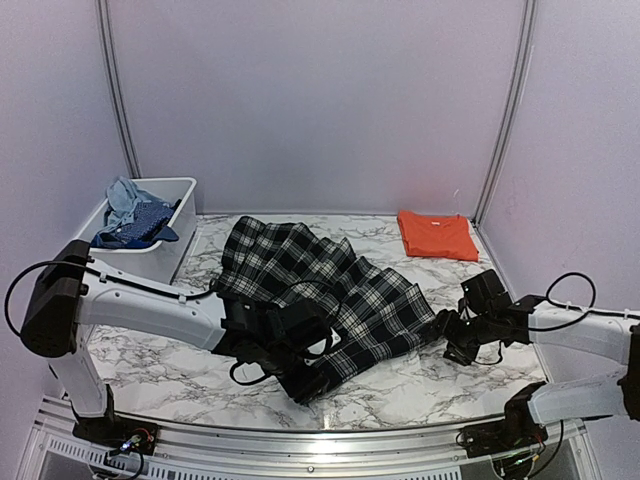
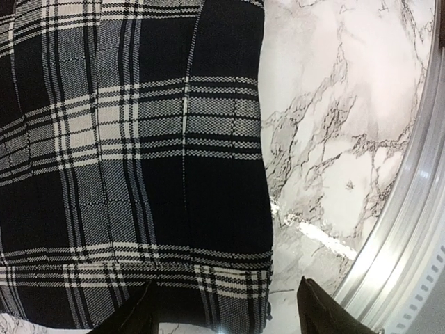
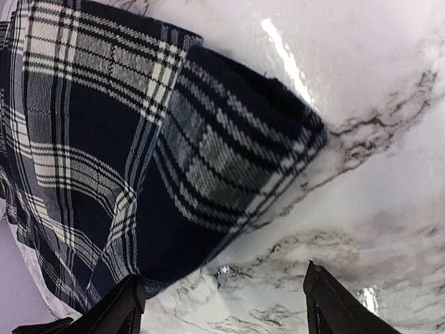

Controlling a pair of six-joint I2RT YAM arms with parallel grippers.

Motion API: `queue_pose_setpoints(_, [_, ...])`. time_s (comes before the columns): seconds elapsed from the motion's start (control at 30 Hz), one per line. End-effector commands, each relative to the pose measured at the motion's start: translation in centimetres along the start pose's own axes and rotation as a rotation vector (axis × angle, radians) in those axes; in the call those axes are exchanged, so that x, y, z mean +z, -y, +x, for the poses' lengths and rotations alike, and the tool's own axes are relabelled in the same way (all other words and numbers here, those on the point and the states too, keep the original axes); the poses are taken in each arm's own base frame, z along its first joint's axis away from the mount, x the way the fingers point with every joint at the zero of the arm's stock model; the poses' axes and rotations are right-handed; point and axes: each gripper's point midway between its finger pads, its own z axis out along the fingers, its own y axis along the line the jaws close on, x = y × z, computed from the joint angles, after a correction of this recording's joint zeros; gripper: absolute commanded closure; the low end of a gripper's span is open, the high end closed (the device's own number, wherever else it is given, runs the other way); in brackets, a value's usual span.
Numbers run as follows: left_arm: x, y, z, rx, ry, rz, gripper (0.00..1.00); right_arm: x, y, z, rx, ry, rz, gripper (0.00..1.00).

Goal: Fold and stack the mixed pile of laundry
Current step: Pick up the flattened skirt from the center of the board.

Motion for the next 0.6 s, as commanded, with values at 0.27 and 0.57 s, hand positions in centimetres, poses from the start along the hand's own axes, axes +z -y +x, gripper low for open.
queue_pose_setpoints(0.27, [2.0, -0.1, 0.6, 0.011, -0.041, -0.039, 0.27, 3.2, -2.2, -4.0, 0.048, 0.091, -0.053, 0.34])
queue_pose_setpoints(0.57, [4.2, 0.0, 2.3, 0.124, -0.134, -0.129, 0.27, 4.6, -4.7, -4.9, 0.055, 0.071, -0.118, 0.64])
